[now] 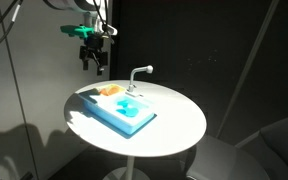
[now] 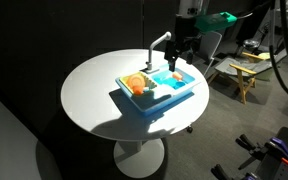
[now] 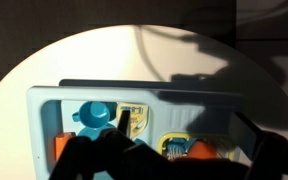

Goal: Pick up the orange mug and put it in the disk rack

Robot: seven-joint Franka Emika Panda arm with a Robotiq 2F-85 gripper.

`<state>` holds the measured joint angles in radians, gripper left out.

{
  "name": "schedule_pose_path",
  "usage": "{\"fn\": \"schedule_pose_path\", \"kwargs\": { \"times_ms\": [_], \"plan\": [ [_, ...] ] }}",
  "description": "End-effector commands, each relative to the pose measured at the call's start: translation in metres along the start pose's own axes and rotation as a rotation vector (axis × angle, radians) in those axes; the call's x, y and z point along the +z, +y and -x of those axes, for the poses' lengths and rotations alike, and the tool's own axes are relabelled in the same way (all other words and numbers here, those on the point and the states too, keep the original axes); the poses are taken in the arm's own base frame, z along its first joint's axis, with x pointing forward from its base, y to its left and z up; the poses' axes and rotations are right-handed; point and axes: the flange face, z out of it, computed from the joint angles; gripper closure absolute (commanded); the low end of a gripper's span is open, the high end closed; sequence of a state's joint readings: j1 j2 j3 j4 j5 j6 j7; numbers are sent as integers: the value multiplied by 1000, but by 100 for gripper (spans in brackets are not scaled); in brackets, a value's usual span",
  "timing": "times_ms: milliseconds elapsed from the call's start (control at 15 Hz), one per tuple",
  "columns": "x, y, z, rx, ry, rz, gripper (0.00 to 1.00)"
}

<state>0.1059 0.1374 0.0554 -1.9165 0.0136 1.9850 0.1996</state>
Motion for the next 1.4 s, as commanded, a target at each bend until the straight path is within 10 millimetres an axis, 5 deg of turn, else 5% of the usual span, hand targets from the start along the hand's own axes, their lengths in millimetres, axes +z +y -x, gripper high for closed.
{"fn": "schedule_pose_path", "kwargs": {
  "times_ms": [0, 1333],
  "plan": [
    [-15, 9, 18, 31, -29, 2, 0],
    [-54, 26, 38, 26, 9, 95, 0]
  ]
}}
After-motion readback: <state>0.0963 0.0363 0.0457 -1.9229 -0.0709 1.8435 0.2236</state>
